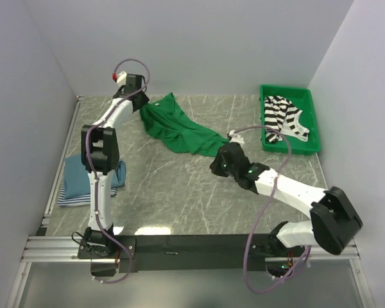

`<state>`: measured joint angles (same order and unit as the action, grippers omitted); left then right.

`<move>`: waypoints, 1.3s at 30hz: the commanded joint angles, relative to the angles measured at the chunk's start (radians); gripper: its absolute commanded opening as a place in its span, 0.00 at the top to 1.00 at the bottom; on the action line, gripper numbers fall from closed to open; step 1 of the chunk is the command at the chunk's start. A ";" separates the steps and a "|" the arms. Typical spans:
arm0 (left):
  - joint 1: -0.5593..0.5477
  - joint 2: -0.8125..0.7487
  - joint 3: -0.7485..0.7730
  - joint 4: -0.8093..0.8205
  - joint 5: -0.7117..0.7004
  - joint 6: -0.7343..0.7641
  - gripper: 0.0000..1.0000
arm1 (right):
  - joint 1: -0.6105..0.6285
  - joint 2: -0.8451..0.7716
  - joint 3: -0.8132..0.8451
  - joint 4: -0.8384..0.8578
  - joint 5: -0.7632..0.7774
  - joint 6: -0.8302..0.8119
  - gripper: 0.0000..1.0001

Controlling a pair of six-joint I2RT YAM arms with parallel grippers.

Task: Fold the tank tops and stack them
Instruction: Flatten the tank top out

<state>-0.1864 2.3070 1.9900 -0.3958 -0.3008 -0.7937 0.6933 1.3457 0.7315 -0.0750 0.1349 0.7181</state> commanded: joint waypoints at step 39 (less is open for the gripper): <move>-0.538 -0.110 -0.111 -0.230 -0.279 -0.421 0.50 | -0.420 0.182 0.172 0.044 -0.078 -0.035 0.70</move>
<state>-0.7216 2.1868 1.8580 -0.6186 -0.5663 -1.1744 0.2890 1.5833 0.9138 -0.0620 0.0582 0.6762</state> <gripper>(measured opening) 0.501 0.299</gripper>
